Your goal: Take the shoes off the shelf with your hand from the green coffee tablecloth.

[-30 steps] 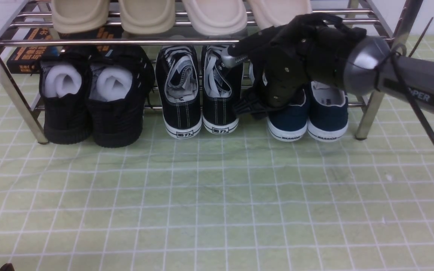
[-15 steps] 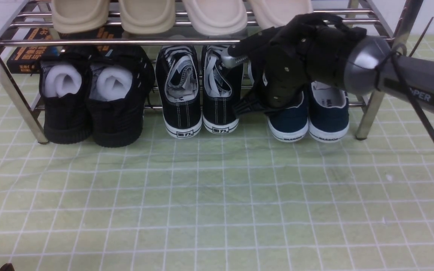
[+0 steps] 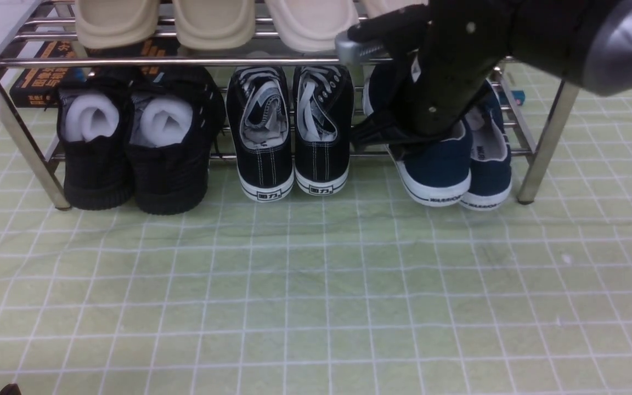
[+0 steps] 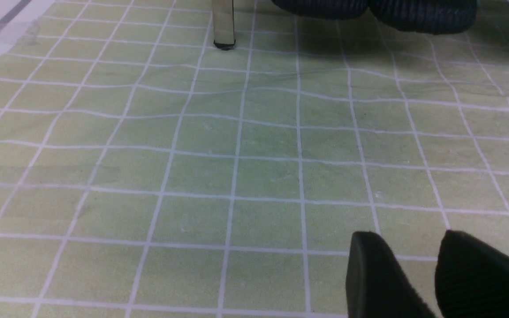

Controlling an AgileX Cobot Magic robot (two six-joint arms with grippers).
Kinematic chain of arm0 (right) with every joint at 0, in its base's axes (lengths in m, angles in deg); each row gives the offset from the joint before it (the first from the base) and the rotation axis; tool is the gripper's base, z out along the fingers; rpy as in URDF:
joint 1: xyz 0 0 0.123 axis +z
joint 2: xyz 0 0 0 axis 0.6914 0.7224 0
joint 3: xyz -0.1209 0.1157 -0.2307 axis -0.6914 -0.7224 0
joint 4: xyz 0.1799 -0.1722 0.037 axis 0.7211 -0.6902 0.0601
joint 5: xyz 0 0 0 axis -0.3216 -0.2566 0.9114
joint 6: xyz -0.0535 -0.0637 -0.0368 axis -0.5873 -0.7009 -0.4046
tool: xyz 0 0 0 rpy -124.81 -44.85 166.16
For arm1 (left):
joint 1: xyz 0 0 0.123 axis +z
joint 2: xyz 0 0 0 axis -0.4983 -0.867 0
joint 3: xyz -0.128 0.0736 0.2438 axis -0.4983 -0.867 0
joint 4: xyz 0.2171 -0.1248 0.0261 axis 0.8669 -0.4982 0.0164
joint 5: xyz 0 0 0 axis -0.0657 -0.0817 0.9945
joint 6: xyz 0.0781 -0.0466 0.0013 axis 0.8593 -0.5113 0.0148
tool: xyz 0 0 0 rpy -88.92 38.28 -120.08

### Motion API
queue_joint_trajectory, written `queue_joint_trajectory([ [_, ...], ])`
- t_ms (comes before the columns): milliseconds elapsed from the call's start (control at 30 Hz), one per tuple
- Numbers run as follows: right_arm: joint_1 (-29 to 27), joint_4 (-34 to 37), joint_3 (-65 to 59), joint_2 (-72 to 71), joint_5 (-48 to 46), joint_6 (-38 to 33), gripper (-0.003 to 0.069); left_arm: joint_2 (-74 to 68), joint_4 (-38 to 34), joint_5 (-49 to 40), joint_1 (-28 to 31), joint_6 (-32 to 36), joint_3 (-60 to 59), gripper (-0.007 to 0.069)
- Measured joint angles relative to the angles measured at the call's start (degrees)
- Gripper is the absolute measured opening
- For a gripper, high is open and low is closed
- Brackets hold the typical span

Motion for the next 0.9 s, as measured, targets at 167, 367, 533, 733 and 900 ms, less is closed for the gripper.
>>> queue_joint_trajectory([
  [167, 0.0, 3.7, 0.0, -2.9, -5.7, -0.1, 0.0035, 0.0, 0.0, 0.0, 0.0, 0.0, 0.0, 0.0242],
  [367, 1.3, 7.7, 0.0, -7.0, -11.4, -2.1, 0.0035, 0.0, 0.0, 0.0, 0.0, 0.0, 0.0, 0.0242],
  [533, 5.3, 8.3, -1.4, -12.0, -11.4, -2.4, 0.0035, 0.0, 0.0, 0.0, 0.0, 0.0, 0.0, 0.0242],
  [733, 12.6, 8.6, -11.5, -21.1, -11.4, 1.1, 0.0035, 0.0, 0.0, 0.0, 0.0, 0.0, 0.0, 0.0242],
  [900, 16.3, 7.2, -19.9, -27.4, -11.4, 7.5, 0.0035, 0.0, 0.0, 0.0, 0.0, 0.0, 0.0, 0.0242],
])
